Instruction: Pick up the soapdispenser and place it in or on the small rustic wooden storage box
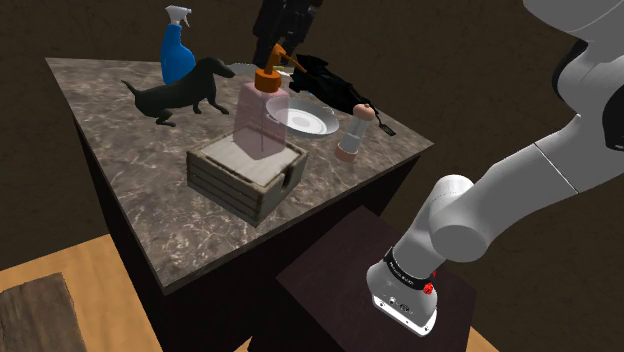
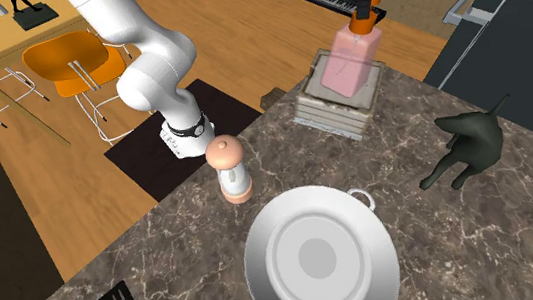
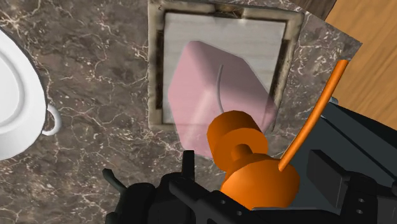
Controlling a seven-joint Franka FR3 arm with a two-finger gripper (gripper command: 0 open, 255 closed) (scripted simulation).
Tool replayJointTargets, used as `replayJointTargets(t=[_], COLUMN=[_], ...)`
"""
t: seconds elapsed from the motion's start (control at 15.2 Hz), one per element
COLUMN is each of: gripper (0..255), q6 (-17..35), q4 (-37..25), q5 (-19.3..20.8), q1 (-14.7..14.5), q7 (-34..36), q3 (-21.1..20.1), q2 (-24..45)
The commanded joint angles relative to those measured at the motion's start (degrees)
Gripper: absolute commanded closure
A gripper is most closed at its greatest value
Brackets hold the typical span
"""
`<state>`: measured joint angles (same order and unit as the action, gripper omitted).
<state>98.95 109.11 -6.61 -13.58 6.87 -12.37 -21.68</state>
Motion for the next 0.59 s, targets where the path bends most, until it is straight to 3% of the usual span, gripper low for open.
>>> replayJointTargets(t=[0.0, 0.13, 0.4, 0.53], gripper=[0, 0, 0, 0], q6=[0.0, 0.0, -7.39, -7.39], q4=[0.0, 0.0, -8.44, -8.43], q5=[0.0, 0.0, 0.33, 0.33], q1=[0.0, 0.0, 0.23, 0.23], q7=[0.0, 0.0, 0.26, 0.26], q3=[0.0, 0.0, 0.42, 0.42], q2=[0.0, 0.0, 1.07, 1.06])
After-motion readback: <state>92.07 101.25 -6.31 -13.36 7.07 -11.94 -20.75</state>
